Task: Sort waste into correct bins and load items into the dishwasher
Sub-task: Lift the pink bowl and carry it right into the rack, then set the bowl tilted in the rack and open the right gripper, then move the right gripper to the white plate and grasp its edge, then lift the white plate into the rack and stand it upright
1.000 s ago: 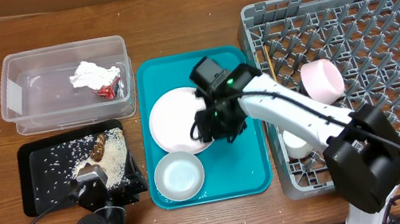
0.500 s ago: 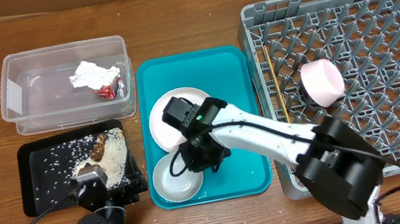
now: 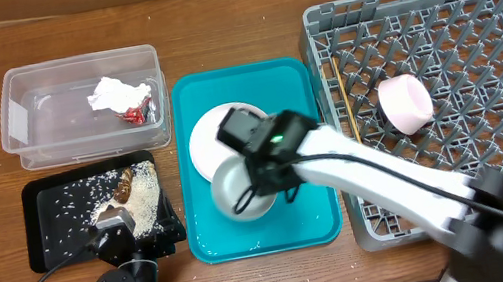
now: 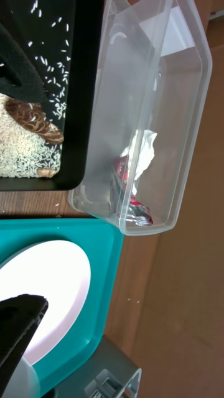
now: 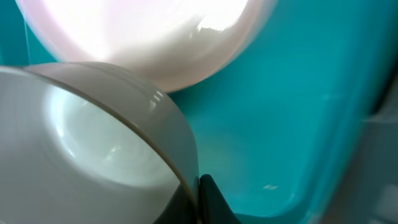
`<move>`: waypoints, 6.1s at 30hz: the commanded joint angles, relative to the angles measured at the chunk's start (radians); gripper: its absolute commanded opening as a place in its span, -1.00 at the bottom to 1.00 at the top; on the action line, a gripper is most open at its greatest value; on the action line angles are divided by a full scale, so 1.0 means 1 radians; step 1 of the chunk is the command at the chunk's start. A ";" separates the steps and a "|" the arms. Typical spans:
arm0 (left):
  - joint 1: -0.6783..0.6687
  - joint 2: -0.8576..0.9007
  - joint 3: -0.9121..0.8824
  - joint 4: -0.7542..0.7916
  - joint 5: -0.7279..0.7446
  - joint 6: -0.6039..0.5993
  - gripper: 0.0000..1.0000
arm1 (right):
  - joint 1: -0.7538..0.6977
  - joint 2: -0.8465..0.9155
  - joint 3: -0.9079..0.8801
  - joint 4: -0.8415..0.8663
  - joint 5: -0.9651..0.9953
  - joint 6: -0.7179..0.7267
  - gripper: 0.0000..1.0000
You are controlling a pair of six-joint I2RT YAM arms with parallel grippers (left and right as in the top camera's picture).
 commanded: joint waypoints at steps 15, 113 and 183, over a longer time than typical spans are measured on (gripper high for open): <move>-0.006 -0.009 -0.005 0.004 0.005 -0.017 1.00 | -0.712 -0.223 0.015 -0.180 0.946 0.172 -0.92; -0.005 -0.009 -0.005 0.004 0.005 -0.017 1.00 | -0.434 0.036 0.227 -0.414 0.618 0.138 0.16; -0.005 -0.009 -0.005 0.004 0.005 -0.017 1.00 | -0.856 -0.186 -0.030 -0.085 1.157 -0.169 -0.92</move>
